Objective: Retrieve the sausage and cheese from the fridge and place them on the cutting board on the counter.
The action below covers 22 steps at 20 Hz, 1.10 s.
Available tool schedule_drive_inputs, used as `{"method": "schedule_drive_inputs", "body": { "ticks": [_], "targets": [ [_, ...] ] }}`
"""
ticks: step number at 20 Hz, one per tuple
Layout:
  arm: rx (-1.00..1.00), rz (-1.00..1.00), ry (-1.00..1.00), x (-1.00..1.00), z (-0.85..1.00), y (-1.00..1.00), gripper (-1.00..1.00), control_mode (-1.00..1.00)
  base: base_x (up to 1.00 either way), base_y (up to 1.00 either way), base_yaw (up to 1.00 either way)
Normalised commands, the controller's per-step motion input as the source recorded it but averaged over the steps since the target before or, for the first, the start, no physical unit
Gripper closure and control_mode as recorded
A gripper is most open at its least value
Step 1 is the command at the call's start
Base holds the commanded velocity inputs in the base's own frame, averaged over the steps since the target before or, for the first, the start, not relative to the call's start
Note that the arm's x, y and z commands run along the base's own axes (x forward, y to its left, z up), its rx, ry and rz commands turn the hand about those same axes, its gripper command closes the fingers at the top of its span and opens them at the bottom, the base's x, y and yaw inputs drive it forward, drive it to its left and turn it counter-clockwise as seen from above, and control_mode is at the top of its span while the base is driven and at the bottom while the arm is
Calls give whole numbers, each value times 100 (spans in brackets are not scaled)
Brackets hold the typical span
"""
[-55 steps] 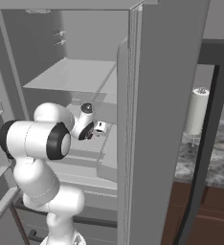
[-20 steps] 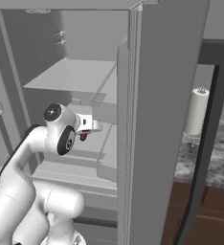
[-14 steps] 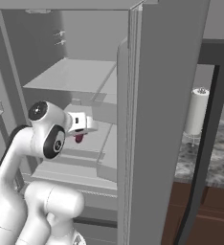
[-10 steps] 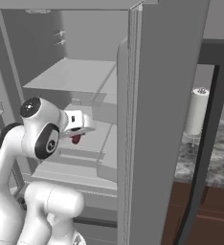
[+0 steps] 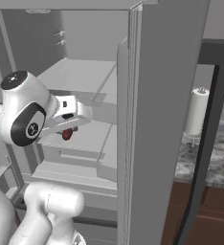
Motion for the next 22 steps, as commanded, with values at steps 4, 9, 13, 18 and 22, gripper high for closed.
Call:
{"method": "schedule_drive_inputs", "body": {
  "ticks": [4, 9, 13, 18, 22],
  "targets": [
    [-2, 6, 4, -13, 5, 3, 100, -100, 0, 0, 0],
    [0, 0, 0, 0, 0, 0, 100, -100, 0, 0, 0],
    [0, 0, 0, 0, 0, 0, 100, -100, 0, 0, 0],
    [0, 0, 0, 0, 0, 0, 100, 100, -1, 0, 0],
    [0, 0, 0, 0, 0, 0, 100, 100, -76, -23, 0]
  ]
}}
